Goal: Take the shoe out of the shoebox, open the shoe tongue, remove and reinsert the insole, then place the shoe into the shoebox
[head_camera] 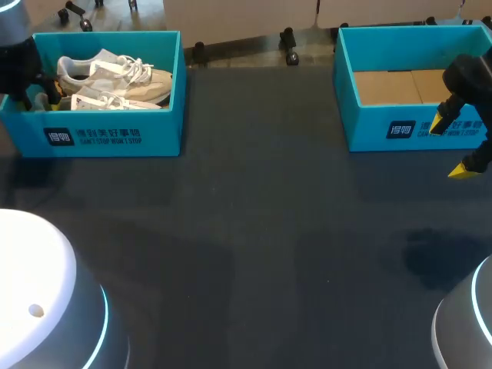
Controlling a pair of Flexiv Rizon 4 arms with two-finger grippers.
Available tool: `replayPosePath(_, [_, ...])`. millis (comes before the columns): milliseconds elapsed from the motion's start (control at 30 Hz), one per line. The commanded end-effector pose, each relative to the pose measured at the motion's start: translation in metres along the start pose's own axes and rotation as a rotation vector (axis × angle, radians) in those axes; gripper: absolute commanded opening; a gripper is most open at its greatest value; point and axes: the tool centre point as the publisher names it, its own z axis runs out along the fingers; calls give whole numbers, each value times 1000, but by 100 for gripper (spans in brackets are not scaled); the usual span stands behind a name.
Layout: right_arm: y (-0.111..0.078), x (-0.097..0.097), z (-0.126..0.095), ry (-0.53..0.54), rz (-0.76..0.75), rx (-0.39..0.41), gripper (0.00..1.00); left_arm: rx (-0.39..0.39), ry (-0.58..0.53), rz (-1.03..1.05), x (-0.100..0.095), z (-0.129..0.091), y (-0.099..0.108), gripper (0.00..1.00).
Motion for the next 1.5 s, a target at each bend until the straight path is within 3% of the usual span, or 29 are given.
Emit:
replayPosePath(33, [0, -1, 1, 2, 0, 2, 100, -1, 1, -4, -1, 7, 3, 78])
replayPosePath(200, [0, -1, 1, 2, 0, 2, 100, -5, 2, -9, 1, 13, 2, 82])
replayPosePath(333, [0, -1, 1, 2, 0, 2, 100, -4, 4, -16, 2, 18, 3, 75])
replayPosePath(433, [0, -1, 1, 2, 0, 2, 100, 0, 7, -17, 2, 22, 2, 51])
replayPosePath(667, [0, -1, 1, 2, 0, 2, 100, 8, 4, -9, 4, 21, -3, 20])
replayPosePath(700, [0, -1, 1, 2, 0, 2, 100, 9, 6, -5, 4, 21, -3, 14])
replayPosePath(733, [0, -1, 1, 2, 0, 2, 100, 9, 7, -4, 5, 19, -3, 0])
replayPosePath(1167, [0, -1, 1, 2, 0, 2, 100, 22, 87, 76, 14, -14, -1, 0])
replayPosePath(1500, [0, -1, 1, 2, 0, 2, 100, 50, 122, 133, 13, -60, 8, 0])
